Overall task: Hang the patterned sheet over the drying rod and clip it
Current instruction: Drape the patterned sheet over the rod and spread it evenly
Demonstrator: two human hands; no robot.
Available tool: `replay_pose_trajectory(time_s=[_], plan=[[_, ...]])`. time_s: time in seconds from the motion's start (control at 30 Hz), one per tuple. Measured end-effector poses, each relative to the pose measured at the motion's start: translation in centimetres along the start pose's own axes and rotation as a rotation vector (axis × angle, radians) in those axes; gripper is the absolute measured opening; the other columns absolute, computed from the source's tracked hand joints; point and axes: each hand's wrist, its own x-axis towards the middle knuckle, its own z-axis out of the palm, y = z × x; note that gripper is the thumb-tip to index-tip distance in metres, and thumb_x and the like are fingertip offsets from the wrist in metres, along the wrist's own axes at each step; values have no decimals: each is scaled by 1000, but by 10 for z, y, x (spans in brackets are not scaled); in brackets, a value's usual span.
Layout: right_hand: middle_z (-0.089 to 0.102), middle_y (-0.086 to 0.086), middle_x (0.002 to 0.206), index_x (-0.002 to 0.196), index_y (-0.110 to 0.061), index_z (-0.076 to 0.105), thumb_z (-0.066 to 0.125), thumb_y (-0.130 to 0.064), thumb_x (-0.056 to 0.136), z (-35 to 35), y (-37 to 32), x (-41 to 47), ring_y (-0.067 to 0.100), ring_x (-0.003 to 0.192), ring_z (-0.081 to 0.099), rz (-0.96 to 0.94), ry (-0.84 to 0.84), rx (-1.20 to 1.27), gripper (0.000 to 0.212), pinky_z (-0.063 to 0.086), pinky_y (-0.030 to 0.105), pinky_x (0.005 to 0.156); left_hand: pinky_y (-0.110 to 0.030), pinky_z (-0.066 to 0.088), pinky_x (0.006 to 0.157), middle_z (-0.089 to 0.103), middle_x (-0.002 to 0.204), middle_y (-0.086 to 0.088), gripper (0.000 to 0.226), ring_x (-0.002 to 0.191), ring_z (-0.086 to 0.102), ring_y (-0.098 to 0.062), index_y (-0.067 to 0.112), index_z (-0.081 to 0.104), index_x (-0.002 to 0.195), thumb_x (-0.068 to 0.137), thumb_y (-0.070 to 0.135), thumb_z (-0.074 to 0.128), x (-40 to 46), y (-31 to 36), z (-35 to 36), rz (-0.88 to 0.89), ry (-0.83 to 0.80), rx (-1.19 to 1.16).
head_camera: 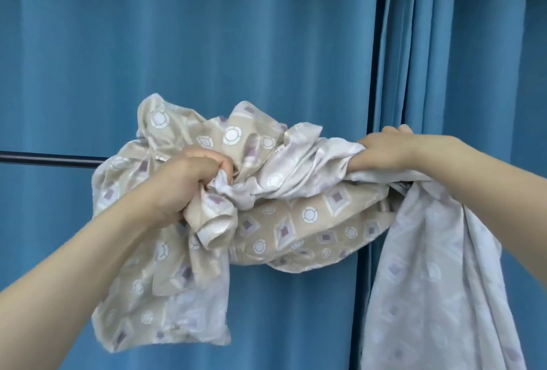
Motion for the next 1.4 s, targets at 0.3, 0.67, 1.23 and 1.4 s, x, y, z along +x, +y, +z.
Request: replay_pose_trajectory(time_s=[0.3, 0.67, 1.23, 1.4], plan=[[65, -10, 81, 81, -28, 53, 66, -48, 67, 7, -21, -5, 17, 80, 61, -322, 67, 127, 27, 53, 38, 76, -31, 38, 62, 43, 60, 4, 67, 73, 60, -19, 16, 38, 56, 89, 73, 28, -19, 18, 47, -237, 36, 1286], [47, -12, 65, 65, -30, 36, 55, -36, 84, 38, -6, -24, 24, 72, 49, -319, 437, 44, 28, 42, 34, 65, -52, 22, 114, 53, 133, -15, 47, 127, 43, -38, 13, 61, 115, 73, 32, 64, 28, 10, 38, 137, 310, 1400], [53, -19, 118, 142, -53, 13, 62, -74, 57, 19, -32, -18, 12, 112, 48, -266, 37, 149, 100, 35, 45, 98, -38, 42, 75, 59, 108, -13, 51, 99, 56, -37, 15, 49, 115, 79, 49, 60, 38, 12, -45, -174, 305, 1427], [44, -9, 128, 130, -31, 32, 81, -65, 43, -16, -69, -15, 16, 123, 44, -212, -228, 248, 105, 38, 39, 107, -35, 49, 64, 61, 75, -2, 29, 77, 58, -31, 19, 56, 71, 72, 47, 51, 48, 14, -54, -150, 154, 1342]])
